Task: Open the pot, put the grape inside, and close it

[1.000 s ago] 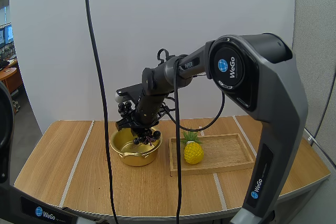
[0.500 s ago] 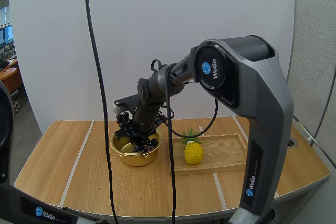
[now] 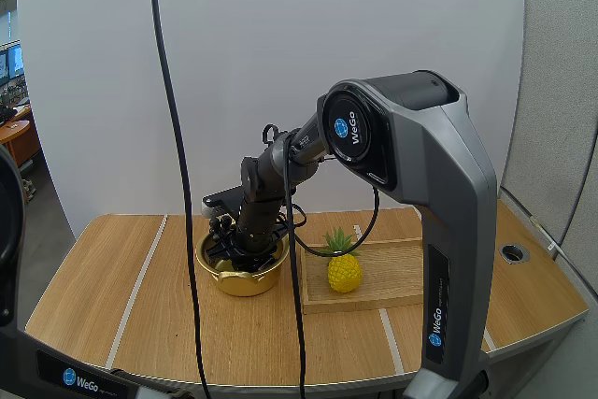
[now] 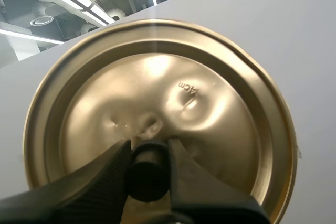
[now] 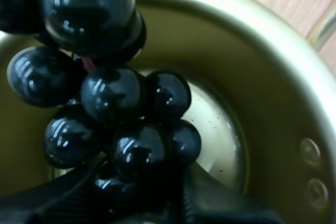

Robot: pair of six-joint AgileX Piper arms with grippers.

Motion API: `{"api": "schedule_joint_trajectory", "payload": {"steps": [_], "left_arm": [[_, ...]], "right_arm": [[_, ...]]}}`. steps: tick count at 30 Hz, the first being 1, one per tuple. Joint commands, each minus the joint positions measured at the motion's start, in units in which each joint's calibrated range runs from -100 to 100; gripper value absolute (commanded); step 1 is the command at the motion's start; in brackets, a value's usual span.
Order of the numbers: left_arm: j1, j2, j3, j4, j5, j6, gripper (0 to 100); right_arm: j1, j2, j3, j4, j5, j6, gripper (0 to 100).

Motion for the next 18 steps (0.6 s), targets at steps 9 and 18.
{"api": "schedule_joint_trajectory", "payload": {"steps": [9,18], "left_arm": [[0.06,-0.4,-0.4,0.8,-2.5,-0.5,0],[0.06,-0.4,-0.4,0.8,-2.5,-0.5,0]], "right_arm": [[0.0,-0.1,0.1,-2.2,13.8,-0.3,0],[0.0,-0.1,0.1,-7.1,18.8,-0.3,0]]}}
